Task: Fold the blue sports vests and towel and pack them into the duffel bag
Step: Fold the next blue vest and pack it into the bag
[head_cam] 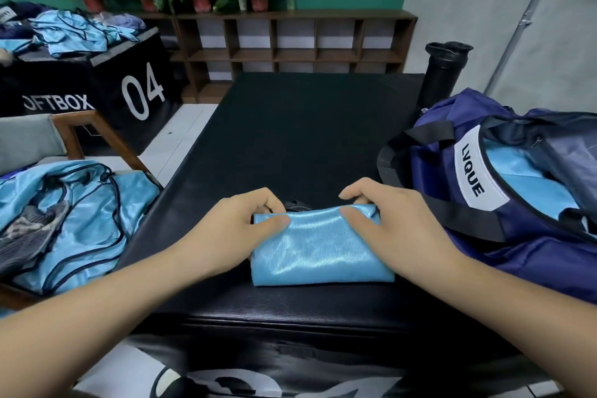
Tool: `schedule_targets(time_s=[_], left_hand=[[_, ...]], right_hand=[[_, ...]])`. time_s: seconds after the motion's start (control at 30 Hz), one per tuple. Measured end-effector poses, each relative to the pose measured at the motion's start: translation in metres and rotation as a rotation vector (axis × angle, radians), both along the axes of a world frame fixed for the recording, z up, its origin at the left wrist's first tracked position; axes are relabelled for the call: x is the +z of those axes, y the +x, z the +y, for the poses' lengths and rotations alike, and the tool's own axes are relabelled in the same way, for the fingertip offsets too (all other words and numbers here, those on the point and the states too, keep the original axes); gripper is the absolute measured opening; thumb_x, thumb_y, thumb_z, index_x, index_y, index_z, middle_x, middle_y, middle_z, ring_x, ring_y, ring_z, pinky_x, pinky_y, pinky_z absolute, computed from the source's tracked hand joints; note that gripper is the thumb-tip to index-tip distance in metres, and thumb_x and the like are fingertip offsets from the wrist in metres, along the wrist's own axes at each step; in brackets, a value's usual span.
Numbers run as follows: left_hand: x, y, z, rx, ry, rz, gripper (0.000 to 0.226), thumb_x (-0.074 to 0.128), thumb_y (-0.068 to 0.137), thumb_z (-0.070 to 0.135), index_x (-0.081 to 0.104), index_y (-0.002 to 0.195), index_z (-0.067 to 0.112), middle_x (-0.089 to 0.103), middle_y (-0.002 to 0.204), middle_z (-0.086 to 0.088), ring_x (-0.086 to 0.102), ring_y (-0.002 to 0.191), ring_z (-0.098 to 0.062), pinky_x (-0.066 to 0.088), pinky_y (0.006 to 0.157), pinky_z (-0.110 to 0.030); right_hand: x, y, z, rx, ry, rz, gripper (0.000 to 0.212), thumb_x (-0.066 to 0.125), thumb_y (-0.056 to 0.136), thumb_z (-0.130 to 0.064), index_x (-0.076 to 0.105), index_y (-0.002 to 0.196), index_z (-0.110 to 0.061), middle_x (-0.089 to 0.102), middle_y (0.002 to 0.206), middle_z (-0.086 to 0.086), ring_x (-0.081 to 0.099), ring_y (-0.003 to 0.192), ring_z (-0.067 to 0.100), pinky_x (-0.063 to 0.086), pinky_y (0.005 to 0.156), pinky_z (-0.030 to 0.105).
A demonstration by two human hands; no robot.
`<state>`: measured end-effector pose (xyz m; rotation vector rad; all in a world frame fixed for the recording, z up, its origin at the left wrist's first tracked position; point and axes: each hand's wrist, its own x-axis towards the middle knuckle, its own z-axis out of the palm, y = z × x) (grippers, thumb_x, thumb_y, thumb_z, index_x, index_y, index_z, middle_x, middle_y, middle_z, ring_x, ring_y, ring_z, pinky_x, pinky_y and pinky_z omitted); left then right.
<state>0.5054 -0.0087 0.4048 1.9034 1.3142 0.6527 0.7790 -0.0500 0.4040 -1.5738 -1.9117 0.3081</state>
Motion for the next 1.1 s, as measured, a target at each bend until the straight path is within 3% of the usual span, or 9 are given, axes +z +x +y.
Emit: schedule_targets(time_s=[0.1, 0.23, 0.4, 0.5, 0.6, 0.87, 1.03, 1.1], left_hand=[[-0.001, 0.002, 0.001, -0.001, 0.134, 0.097, 0.013, 0.075, 0.096, 0.042, 0.066, 0.093, 0.033, 0.071, 0.089, 0.01, 0.053, 0.059, -0.007, 0.044, 0.058, -0.017], [-0.007, 0.002, 0.009, -0.019, 0.233, 0.173, 0.017, 0.078, 0.093, 0.04, 0.065, 0.086, 0.033, 0.064, 0.093, 0.011, 0.061, 0.09, -0.006, 0.044, 0.072, -0.017], [-0.013, 0.003, 0.018, -0.05, 0.238, 0.185, 0.019, 0.077, 0.093, 0.039, 0.065, 0.081, 0.034, 0.057, 0.098, 0.01, 0.059, 0.091, -0.009, 0.047, 0.077, -0.022], [-0.016, 0.004, 0.022, -0.095, 0.237, 0.171, 0.018, 0.076, 0.096, 0.035, 0.065, 0.082, 0.033, 0.056, 0.104, 0.011, 0.06, 0.097, -0.01, 0.05, 0.083, -0.024], [-0.016, 0.006, 0.025, -0.09, 0.225, 0.16, 0.019, 0.073, 0.099, 0.034, 0.063, 0.083, 0.028, 0.06, 0.096, 0.01, 0.058, 0.089, -0.005, 0.045, 0.074, -0.019], [-0.013, 0.006, 0.031, -0.08, 0.172, 0.127, 0.022, 0.074, 0.099, 0.033, 0.062, 0.083, 0.024, 0.067, 0.079, 0.008, 0.053, 0.066, -0.005, 0.044, 0.061, -0.019], [-0.012, 0.001, 0.032, -0.102, 0.139, 0.111, 0.023, 0.072, 0.101, 0.034, 0.061, 0.084, 0.025, 0.067, 0.081, 0.01, 0.052, 0.065, -0.004, 0.044, 0.06, -0.019], [-0.01, -0.002, 0.032, -0.091, 0.144, 0.077, 0.024, 0.073, 0.101, 0.035, 0.06, 0.082, 0.026, 0.067, 0.08, 0.01, 0.053, 0.066, -0.004, 0.044, 0.062, -0.018]], right_hand=[[-0.003, 0.0, 0.004, 0.024, 0.078, -0.235, 0.017, 0.064, 0.101, -0.035, 0.066, 0.118, -0.034, 0.058, 0.101, -0.017, 0.054, 0.093, 0.007, 0.052, 0.083, 0.038], [0.001, -0.001, 0.013, 0.121, 0.104, -0.349, 0.027, 0.06, 0.101, -0.035, 0.066, 0.127, -0.028, 0.052, 0.116, -0.015, 0.049, 0.106, 0.011, 0.041, 0.098, 0.034], [0.022, -0.015, 0.031, 0.249, -0.23, -0.258, 0.053, 0.058, 0.097, -0.064, 0.055, 0.142, -0.036, 0.056, 0.133, -0.019, 0.054, 0.126, 0.004, 0.046, 0.109, 0.034], [0.031, -0.023, 0.046, 0.293, -0.339, -0.342, 0.067, 0.065, 0.092, -0.068, 0.051, 0.149, -0.035, 0.059, 0.134, -0.016, 0.057, 0.122, 0.006, 0.048, 0.107, 0.032], [0.039, -0.032, 0.06, 0.311, -0.481, -0.384, 0.077, 0.068, 0.087, -0.074, 0.048, 0.151, -0.035, 0.065, 0.125, -0.017, 0.061, 0.114, 0.005, 0.052, 0.101, 0.031], [0.042, -0.047, 0.079, 0.303, -0.706, -0.419, 0.062, 0.087, 0.074, -0.064, 0.062, 0.121, -0.031, 0.069, 0.109, -0.012, 0.069, 0.098, 0.013, 0.06, 0.093, 0.04], [0.038, -0.051, 0.083, 0.336, -0.823, -0.399, 0.051, 0.088, 0.076, -0.059, 0.067, 0.101, -0.02, 0.074, 0.101, 0.004, 0.073, 0.087, 0.026, 0.058, 0.074, 0.041], [0.04, -0.051, 0.082, 0.354, -0.905, -0.339, 0.042, 0.087, 0.079, -0.056, 0.07, 0.096, -0.022, 0.077, 0.104, 0.008, 0.077, 0.088, 0.028, 0.062, 0.078, 0.048]])
